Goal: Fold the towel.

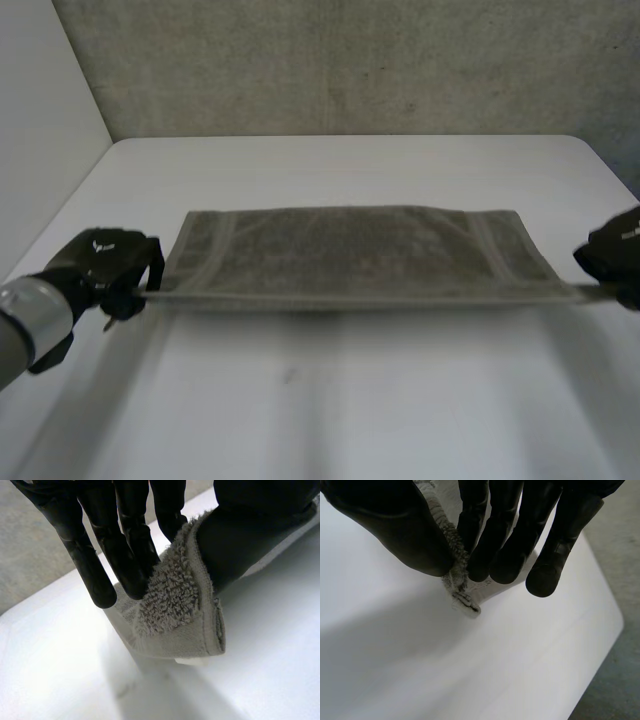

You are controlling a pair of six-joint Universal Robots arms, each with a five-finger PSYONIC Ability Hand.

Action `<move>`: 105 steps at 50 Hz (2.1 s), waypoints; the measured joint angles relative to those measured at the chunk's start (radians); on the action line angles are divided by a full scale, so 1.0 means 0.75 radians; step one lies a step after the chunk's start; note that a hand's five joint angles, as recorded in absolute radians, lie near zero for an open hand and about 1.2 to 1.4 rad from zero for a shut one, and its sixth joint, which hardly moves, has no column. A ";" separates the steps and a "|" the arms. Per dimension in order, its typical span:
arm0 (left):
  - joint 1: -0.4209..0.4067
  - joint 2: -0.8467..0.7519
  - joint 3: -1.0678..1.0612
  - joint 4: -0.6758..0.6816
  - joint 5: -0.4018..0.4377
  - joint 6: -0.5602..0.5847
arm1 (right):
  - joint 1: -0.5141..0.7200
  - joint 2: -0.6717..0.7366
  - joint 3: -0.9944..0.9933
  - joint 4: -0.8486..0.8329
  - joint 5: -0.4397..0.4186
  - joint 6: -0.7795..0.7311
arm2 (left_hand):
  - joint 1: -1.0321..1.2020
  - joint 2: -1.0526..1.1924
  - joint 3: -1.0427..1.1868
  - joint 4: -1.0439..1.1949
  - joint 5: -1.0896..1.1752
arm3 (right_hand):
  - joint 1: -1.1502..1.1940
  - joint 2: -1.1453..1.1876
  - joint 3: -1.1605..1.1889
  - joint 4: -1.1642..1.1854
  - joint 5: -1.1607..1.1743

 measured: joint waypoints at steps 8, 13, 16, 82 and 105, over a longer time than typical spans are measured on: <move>0.114 0.047 -0.091 0.019 0.174 0.077 | -0.026 0.004 0.094 -0.019 -0.015 -0.099 | 0.000 0.000 0.000 0.000 0.000 | 0.000 0.000 0.000 0.000 0.005; 0.111 -0.099 -0.010 0.117 0.216 0.055 | 0.020 0.150 0.021 -0.126 0.012 -0.016 | 0.002 0.000 0.000 0.000 0.001 | 0.000 0.000 0.000 0.000 0.005; 0.055 -0.252 0.115 0.166 0.186 0.022 | 0.088 0.270 -0.083 -0.195 0.055 0.078 | 0.005 0.000 0.000 0.000 0.001 | 0.000 0.000 0.000 0.000 0.008; -0.265 -0.875 1.127 0.083 -0.317 -0.251 | 0.432 0.957 -1.086 -0.569 0.388 0.580 | -1.370 -1.403 -1.398 -1.401 -1.338 | -1.534 -1.473 -1.482 -1.470 -1.460; -0.238 -0.400 0.291 0.403 -0.202 -0.286 | 0.221 0.662 -0.141 -0.750 0.111 0.570 | -1.372 -1.405 -1.399 -1.402 -1.340 | -1.406 -1.393 -1.393 -1.404 -1.334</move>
